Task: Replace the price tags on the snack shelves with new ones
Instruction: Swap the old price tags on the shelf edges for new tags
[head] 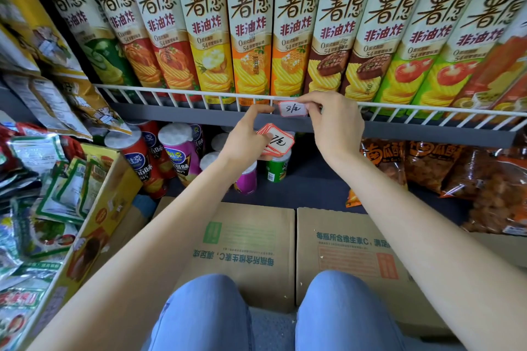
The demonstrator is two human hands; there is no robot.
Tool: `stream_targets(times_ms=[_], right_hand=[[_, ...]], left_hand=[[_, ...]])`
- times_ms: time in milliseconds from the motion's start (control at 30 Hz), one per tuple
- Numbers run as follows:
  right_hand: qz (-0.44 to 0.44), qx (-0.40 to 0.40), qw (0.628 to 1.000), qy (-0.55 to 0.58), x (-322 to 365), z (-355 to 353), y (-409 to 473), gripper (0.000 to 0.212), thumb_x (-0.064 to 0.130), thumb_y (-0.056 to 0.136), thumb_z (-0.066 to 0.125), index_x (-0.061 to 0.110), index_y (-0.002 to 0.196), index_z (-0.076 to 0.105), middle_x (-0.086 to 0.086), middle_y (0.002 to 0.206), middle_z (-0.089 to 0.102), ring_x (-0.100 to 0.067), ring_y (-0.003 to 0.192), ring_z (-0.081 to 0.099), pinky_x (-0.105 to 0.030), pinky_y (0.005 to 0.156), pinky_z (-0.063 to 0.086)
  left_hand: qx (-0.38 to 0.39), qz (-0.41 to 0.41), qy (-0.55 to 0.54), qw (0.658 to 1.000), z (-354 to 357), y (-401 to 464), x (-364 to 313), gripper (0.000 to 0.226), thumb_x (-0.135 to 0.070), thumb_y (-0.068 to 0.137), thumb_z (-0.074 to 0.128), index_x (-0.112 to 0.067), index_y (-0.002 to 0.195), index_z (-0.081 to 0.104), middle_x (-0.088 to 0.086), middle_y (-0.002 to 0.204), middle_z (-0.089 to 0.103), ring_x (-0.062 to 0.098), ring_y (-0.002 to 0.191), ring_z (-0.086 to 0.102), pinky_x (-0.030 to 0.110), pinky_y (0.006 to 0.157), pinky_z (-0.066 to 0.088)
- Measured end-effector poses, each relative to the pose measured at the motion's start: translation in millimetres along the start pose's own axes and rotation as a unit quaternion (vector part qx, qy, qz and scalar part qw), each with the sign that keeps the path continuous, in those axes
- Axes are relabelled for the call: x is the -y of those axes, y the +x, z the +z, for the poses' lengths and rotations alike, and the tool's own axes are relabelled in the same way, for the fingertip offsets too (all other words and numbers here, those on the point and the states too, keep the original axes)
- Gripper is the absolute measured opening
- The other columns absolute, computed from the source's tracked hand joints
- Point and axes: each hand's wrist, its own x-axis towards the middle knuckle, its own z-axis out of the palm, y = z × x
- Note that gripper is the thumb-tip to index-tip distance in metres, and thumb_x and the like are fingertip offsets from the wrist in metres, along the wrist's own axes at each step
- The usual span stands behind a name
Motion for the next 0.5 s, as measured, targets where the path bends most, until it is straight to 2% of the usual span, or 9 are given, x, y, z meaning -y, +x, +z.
stream_targets(times_ms=[233, 367, 500], right_hand=[[0.017, -0.003, 1.000, 0.004, 1.5, 4.6, -7.0, 0.023, 0.020, 0.094, 0.052, 0.028, 0.110, 0.067, 0.004, 0.112, 0.061, -0.021, 0.095, 0.060, -0.027, 0.060, 0.038], [0.000, 0.001, 1.000, -0.023, 1.8, 5.6, -10.0, 0.024, 0.020, 0.094, 0.051, 0.025, 0.113, 0.066, 0.002, 0.113, 0.059, -0.024, 0.091, 0.061, -0.028, 0.059, 0.036], [-0.018, 0.010, 0.998, -0.056, 2.0, 8.6, -12.4, 0.026, 0.017, 0.094, 0.051, 0.023, 0.115, 0.064, -0.001, 0.113, 0.057, -0.029, 0.087, 0.062, -0.033, 0.060, 0.042]], left_hand=[[0.001, 0.002, -0.007, 1.000, -0.7, -1.4, -1.9, 0.038, -0.006, 0.094, 0.048, -0.029, 0.124, 0.045, 0.000, 0.074, 0.063, 0.006, 0.068, 0.065, 0.019, 0.052, 0.055], [0.001, 0.000, -0.002, 1.000, -1.3, -0.8, -1.9, 0.040, -0.007, 0.094, 0.048, -0.029, 0.126, 0.044, 0.000, 0.076, 0.063, 0.005, 0.069, 0.065, 0.018, 0.053, 0.055], [0.001, 0.002, -0.001, 1.000, -1.2, -0.6, -2.0, 0.039, -0.008, 0.094, 0.048, -0.028, 0.127, 0.043, 0.000, 0.076, 0.063, 0.005, 0.069, 0.065, 0.017, 0.051, 0.054]])
